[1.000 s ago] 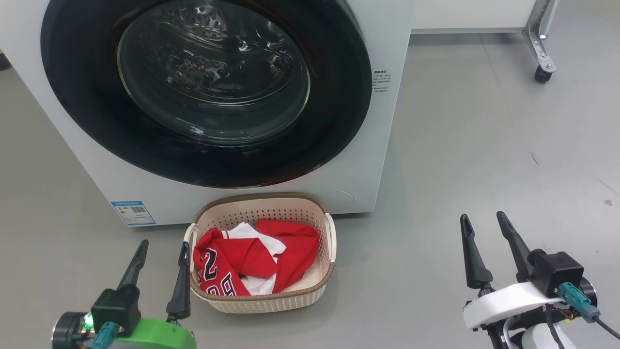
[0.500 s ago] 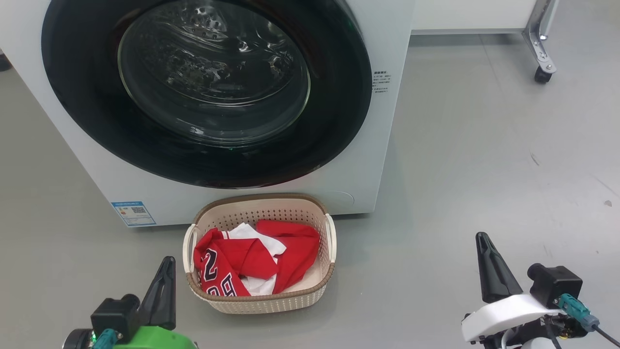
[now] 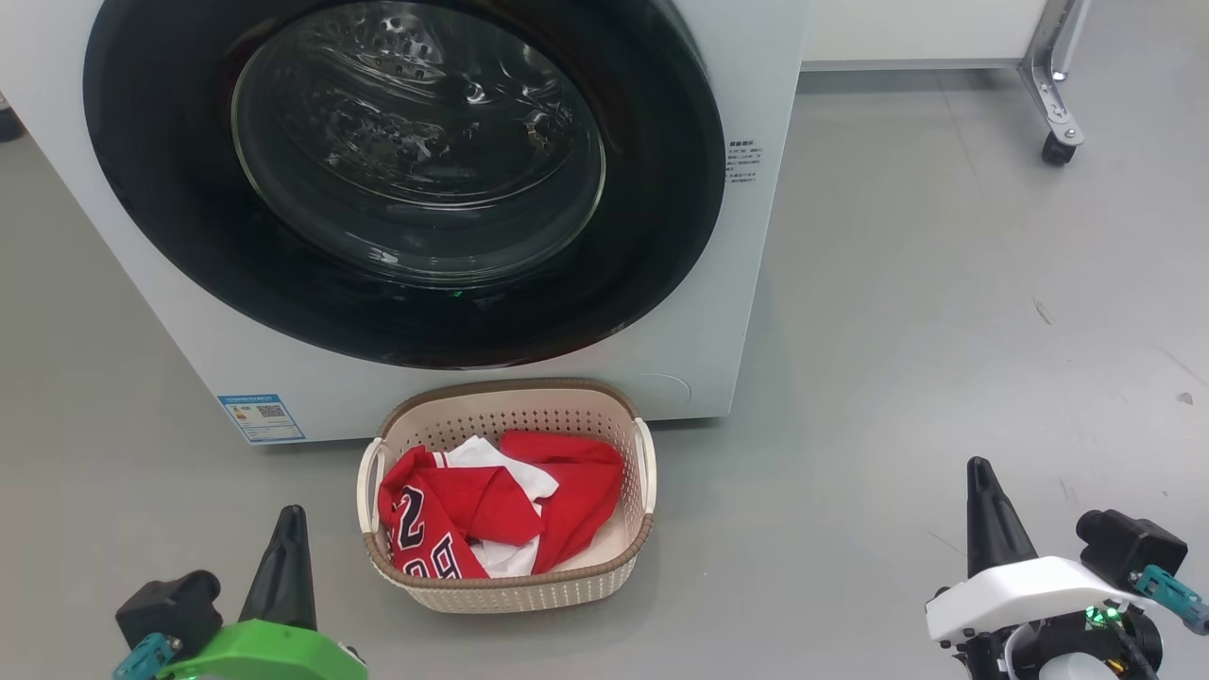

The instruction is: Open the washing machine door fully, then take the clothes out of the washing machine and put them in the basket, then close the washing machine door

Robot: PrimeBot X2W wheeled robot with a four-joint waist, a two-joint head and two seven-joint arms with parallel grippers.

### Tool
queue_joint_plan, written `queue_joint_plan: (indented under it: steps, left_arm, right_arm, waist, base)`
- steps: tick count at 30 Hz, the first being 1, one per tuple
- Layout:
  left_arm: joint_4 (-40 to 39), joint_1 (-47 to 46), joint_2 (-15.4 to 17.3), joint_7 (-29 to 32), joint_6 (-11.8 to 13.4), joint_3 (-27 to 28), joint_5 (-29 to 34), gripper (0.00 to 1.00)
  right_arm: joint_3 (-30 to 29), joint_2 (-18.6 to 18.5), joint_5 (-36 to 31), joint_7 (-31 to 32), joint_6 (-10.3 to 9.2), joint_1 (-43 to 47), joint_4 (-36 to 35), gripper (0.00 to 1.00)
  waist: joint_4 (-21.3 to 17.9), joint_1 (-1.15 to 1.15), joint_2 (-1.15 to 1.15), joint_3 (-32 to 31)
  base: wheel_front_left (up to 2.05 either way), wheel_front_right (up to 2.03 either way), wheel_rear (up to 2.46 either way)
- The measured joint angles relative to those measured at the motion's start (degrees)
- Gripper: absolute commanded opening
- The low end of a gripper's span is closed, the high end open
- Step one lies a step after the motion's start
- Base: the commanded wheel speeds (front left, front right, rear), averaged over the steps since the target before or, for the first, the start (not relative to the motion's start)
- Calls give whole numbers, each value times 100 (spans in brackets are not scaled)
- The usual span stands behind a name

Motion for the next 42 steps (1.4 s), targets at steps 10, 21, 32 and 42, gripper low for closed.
queue_joint_plan:
  steps: [10,21,32,42]
  left_arm:
    - [59,-14,-23,198,-118,170,-715,0]
    - [149,-27,-34,358,-213,327,-1434,0]
    - [226,-136,-74,555,-324,504,-2208,0]
    - [322,-168,-102,711,-453,654,-2920,0]
  right_arm:
    - [-190,22,692,177,98,-29,51,0]
    - [-370,44,1388,354,179,-93,114,0]
    - [-570,55,2153,553,296,-179,211,0]
    - [-748,70,2844,724,408,-264,296,0]
  waist:
    - [1,0,0,-15]
    - [3,0,0,-30]
    - [5,0,0,-48]
    - [6,0,0,-65]
  base:
    - [0,0,0]
    - [0,0,0]
    - [0,0,0]
    - [0,0,0]
